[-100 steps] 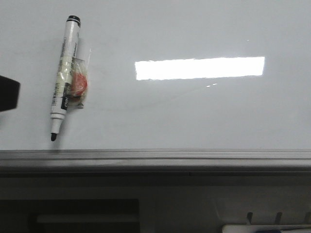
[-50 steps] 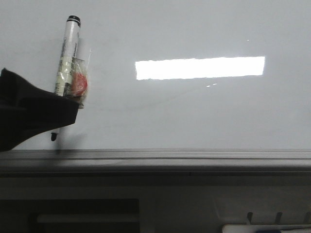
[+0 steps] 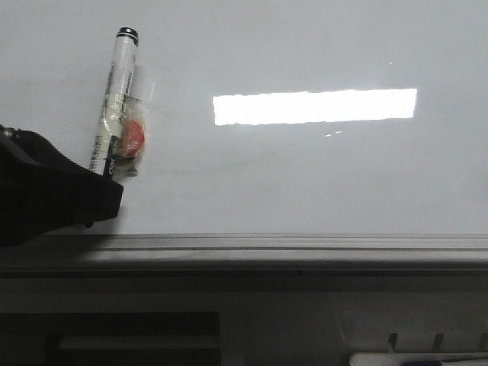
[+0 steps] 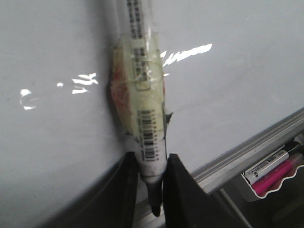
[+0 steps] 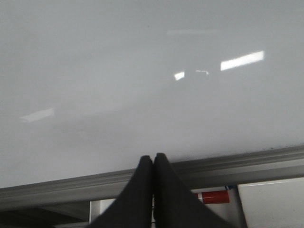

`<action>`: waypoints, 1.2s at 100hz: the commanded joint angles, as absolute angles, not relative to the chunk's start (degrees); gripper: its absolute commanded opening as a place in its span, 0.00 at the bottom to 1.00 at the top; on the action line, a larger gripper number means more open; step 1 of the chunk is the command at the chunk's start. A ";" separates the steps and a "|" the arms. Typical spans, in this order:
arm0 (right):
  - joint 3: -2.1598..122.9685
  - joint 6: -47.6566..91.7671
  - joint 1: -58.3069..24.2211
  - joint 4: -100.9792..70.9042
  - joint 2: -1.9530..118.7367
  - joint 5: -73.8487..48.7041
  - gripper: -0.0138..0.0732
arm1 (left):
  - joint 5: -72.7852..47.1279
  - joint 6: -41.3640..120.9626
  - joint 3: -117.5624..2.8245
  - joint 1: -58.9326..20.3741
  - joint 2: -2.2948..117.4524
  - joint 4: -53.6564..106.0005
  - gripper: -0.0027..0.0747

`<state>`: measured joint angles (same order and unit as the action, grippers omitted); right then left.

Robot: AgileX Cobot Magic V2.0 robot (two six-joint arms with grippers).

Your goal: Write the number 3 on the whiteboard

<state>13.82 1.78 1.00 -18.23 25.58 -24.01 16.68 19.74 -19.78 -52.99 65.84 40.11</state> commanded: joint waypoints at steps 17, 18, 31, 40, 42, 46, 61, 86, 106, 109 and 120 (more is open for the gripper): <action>19.58 8.76 -8.78 -19.87 26.31 -22.93 0.09 | 16.31 19.07 -20.82 -53.06 65.48 35.19 0.01; 19.82 9.26 -9.57 -19.87 26.31 -23.04 0.09 | 16.30 19.07 -20.82 -53.06 65.48 34.33 0.01; 24.60 15.76 -17.13 -19.87 26.31 -23.76 0.10 | 14.56 19.07 -20.82 -53.06 64.86 26.23 0.01; 27.25 16.29 -22.38 -19.87 26.69 -24.36 0.16 | 14.68 19.07 -20.82 -53.54 64.53 20.22 0.01; 27.80 16.39 -23.48 -19.87 26.87 -24.51 0.19 | 14.79 19.07 -20.82 -53.76 64.39 18.36 0.01; 28.91 16.50 -25.55 -19.87 27.65 -25.21 0.25 | 14.89 19.16 -20.82 -54.16 64.12 14.12 0.01; 31.90 18.87 -31.37 -19.87 32.15 -26.61 0.53 | 16.45 19.16 -20.82 -55.01 63.72 0.78 0.01; 37.02 21.53 -41.26 -19.87 42.39 -26.27 0.63 | 20.89 19.30 -20.82 -55.05 63.72 -16.51 0.01; 41.29 23.26 -46.77 -19.87 48.21 -26.12 0.63 | 22.06 19.30 -20.82 -55.05 63.72 -19.04 0.01; 41.61 23.39 -47.36 -19.87 49.09 -26.12 0.63 | 22.37 19.30 -20.82 -55.05 63.72 -19.71 0.01; 43.11 23.78 -48.85 -19.87 51.71 -25.86 0.62 | 22.82 19.30 -20.82 -55.05 63.72 -20.67 0.01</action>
<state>40.17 22.82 -47.89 -19.21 50.31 -29.69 18.07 19.64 -19.67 -54.57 64.84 -20.34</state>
